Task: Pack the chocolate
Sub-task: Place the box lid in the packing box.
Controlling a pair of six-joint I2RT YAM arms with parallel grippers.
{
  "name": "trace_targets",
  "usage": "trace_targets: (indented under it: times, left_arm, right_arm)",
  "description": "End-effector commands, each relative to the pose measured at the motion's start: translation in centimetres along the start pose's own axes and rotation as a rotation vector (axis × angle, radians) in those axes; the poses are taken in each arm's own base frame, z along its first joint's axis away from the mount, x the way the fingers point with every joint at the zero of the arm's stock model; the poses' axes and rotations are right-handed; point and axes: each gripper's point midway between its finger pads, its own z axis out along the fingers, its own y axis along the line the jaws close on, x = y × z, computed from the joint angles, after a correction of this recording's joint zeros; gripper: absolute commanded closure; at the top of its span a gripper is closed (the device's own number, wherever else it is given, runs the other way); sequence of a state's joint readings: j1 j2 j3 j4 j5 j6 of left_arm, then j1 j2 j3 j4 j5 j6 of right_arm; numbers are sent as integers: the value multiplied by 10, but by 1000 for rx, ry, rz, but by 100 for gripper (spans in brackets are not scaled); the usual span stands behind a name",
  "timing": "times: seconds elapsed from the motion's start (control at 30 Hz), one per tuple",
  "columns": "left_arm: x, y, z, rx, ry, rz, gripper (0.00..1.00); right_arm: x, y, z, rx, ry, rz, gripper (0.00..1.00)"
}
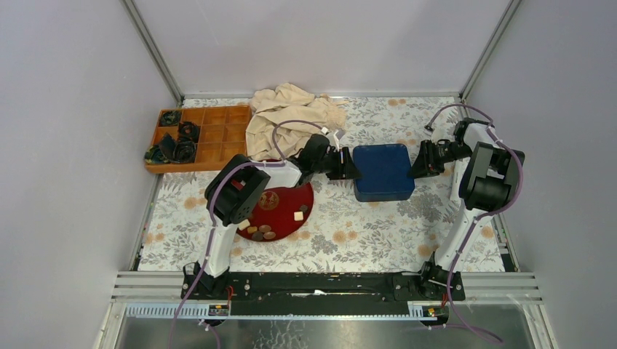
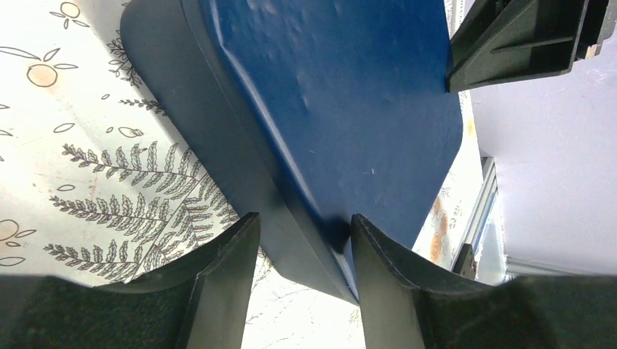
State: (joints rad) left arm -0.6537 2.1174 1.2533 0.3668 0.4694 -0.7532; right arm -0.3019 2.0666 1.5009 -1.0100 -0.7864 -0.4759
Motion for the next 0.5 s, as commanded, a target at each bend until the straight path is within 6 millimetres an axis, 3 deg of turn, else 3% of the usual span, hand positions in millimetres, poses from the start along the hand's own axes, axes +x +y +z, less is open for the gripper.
trace_targets:
  times: [0.0, 0.07, 0.23, 0.4, 0.47]
  left_arm:
    - [-12, -3, 1, 36, -27, 27, 44]
    - [-20, -10, -5, 59, -60, 48, 43]
    - [-62, -28, -39, 98, -227, 173, 34]
    - [-103, -35, -68, 85, -359, 322, 29]
    - [-114, -37, -76, 59, -415, 463, 26]
  right_arm:
    - [-4, -10, 5, 26, 14, -32, 65]
    - [-5, -10, 4, 30, 12, -42, 65]
    - [-14, -8, -1, 30, -3, -79, 61]
    - [-32, 7, -18, 22, -40, -144, 42]
    - [-41, 15, -29, 26, -65, -177, 35]
